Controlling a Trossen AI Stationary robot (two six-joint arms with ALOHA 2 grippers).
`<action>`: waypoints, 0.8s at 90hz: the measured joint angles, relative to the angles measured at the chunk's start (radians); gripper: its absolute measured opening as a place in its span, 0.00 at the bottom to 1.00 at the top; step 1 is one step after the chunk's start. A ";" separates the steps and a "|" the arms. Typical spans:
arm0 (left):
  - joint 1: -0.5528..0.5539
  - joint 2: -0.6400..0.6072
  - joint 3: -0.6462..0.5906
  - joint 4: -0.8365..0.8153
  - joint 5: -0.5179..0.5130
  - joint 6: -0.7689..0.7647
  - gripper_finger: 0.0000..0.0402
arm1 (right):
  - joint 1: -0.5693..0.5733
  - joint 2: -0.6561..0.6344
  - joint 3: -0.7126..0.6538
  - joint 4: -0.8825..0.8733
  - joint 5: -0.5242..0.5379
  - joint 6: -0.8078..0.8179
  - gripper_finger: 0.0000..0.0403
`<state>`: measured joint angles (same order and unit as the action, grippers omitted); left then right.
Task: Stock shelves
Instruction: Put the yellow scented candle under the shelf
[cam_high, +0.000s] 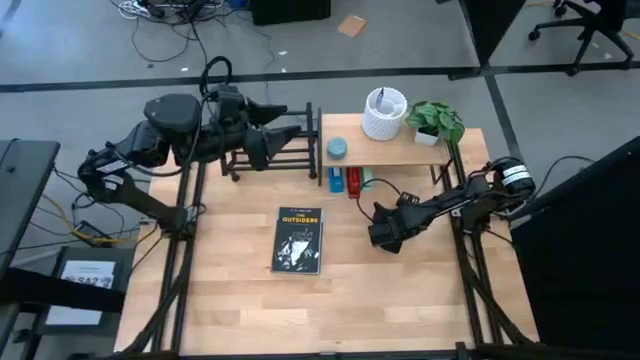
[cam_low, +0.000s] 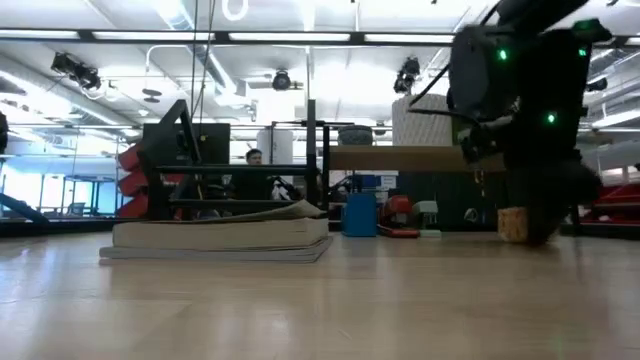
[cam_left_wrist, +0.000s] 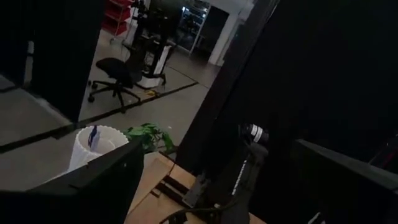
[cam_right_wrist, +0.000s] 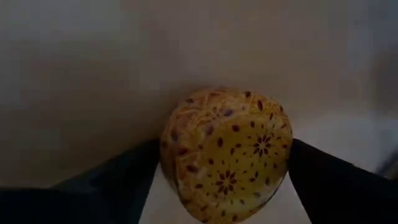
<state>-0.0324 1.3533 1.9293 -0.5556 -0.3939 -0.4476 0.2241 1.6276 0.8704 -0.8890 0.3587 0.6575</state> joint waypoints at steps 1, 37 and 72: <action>0.000 0.000 0.000 0.000 0.000 0.000 0.95 | 0.001 0.000 0.004 0.001 -0.003 -0.001 0.82; 0.000 0.000 0.000 -0.004 0.001 0.001 0.95 | 0.032 -0.008 0.027 0.001 -0.162 0.040 0.88; 0.000 0.000 0.000 -0.005 0.001 0.000 0.95 | 0.160 -0.188 0.016 0.033 -0.453 0.444 0.84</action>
<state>-0.0322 1.3533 1.9293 -0.5610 -0.3927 -0.4474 0.3842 1.4393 0.8867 -0.8558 -0.0947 1.1013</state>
